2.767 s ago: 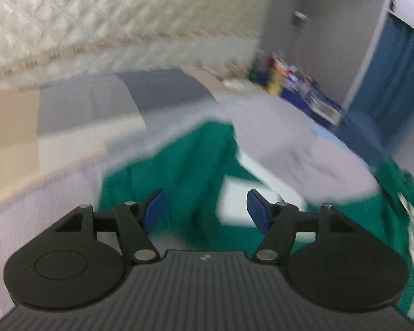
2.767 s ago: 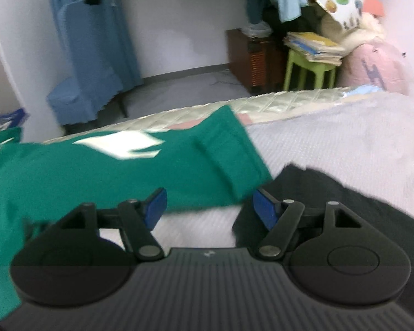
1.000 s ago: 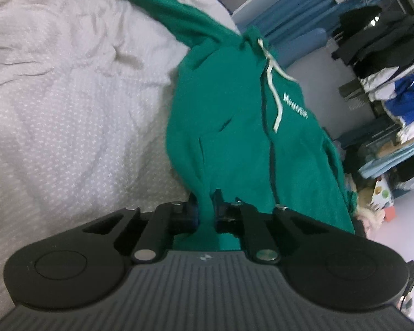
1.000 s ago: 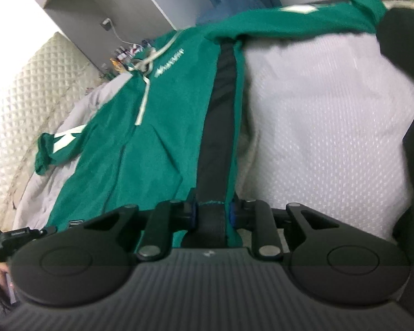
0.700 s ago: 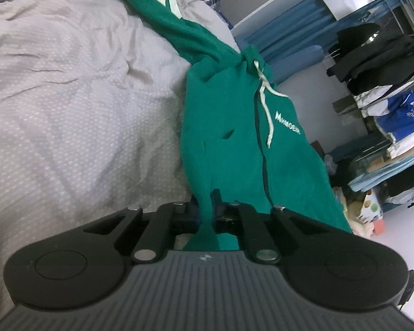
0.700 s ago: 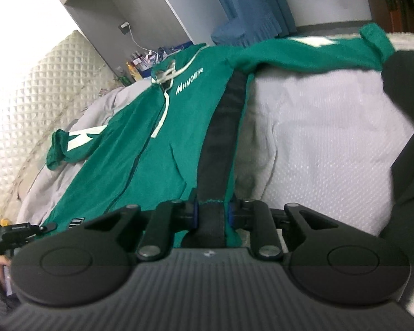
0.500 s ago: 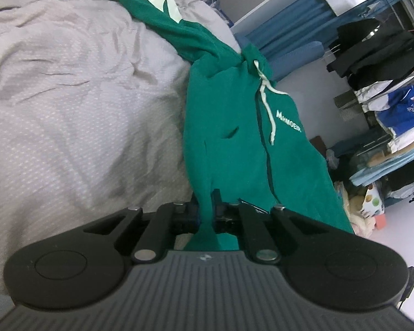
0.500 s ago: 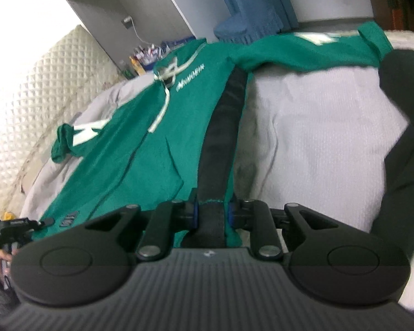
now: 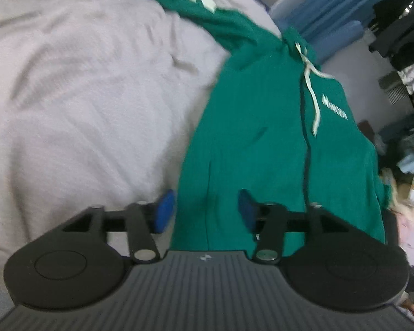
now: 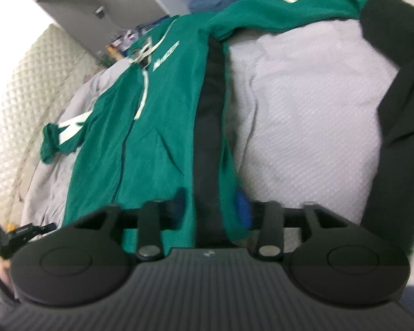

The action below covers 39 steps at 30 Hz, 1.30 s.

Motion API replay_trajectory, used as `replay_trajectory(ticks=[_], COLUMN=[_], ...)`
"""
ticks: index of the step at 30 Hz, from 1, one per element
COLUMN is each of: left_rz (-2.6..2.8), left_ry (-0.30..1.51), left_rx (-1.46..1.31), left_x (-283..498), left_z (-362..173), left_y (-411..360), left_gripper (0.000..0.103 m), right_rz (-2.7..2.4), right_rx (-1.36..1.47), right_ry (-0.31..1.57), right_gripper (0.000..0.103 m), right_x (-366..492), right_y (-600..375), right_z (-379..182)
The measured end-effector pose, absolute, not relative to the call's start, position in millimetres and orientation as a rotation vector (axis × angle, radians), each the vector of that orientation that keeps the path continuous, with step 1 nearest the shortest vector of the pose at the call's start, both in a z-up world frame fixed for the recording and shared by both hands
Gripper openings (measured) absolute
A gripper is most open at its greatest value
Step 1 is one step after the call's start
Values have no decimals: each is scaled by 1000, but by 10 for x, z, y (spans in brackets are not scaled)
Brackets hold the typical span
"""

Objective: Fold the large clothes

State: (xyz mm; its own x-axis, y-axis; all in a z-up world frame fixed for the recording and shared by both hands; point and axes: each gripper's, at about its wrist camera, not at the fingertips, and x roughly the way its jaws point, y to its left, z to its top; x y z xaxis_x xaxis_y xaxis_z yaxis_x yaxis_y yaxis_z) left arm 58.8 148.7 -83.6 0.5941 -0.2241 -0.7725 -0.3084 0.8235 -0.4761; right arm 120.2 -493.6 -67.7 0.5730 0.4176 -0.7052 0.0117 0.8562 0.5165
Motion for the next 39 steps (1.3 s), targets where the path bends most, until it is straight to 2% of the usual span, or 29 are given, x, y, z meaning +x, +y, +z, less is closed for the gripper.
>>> replay_trajectory(ticks=[1, 7, 15, 21, 27, 39], left_rz=[53, 33, -66, -111, -148, -134], left_ry=[935, 842, 646, 542, 493, 509], left_rx=[-611, -485, -249, -172, -116, -131], left_x=[582, 653, 871, 957, 1165, 1690], left_z=[-781, -355, 383, 643, 454, -515], left_y=[1485, 1288, 605, 100, -250, -246], left_gripper=[60, 60, 63, 63, 63, 63], right_rz=[239, 215, 274, 315, 291, 140], right_rx=[482, 352, 252, 218, 162, 95], right_ry=[922, 791, 570, 440, 402, 416], right_gripper=[59, 59, 59, 59, 59, 58], right_x=[1193, 1201, 1262, 1309, 1351, 1533], right_y=[-4916, -4677, -3908, -3406, -3147, -3183], right_z=[-615, -138, 542, 675, 333, -292])
